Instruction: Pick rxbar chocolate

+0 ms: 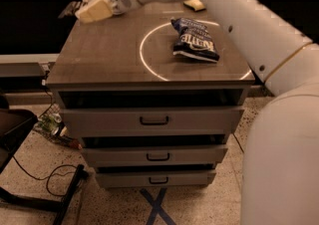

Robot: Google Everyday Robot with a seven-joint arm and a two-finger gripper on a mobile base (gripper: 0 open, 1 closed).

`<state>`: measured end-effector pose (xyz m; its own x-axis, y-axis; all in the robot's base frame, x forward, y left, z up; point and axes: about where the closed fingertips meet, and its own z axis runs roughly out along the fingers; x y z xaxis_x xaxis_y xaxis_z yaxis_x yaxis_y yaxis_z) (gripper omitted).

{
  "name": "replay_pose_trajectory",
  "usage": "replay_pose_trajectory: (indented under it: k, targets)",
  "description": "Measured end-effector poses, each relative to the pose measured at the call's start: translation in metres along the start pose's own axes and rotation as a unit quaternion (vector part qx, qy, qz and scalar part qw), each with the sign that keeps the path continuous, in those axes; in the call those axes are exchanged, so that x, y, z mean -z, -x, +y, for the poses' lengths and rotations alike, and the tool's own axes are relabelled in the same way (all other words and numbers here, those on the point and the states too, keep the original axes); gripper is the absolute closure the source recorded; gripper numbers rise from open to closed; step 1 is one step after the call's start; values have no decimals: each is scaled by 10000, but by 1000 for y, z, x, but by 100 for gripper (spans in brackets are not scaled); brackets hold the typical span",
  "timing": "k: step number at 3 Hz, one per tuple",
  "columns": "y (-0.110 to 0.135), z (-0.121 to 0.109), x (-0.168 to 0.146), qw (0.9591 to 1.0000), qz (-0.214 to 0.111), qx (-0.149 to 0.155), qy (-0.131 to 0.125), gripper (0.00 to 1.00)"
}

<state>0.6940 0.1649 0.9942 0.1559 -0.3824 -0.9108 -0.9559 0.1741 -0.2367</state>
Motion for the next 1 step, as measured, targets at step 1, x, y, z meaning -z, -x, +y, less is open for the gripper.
replay_pose_trajectory:
  k: [1]
  targets:
    - [51,-12,33,9993,-18,354,-70,100]
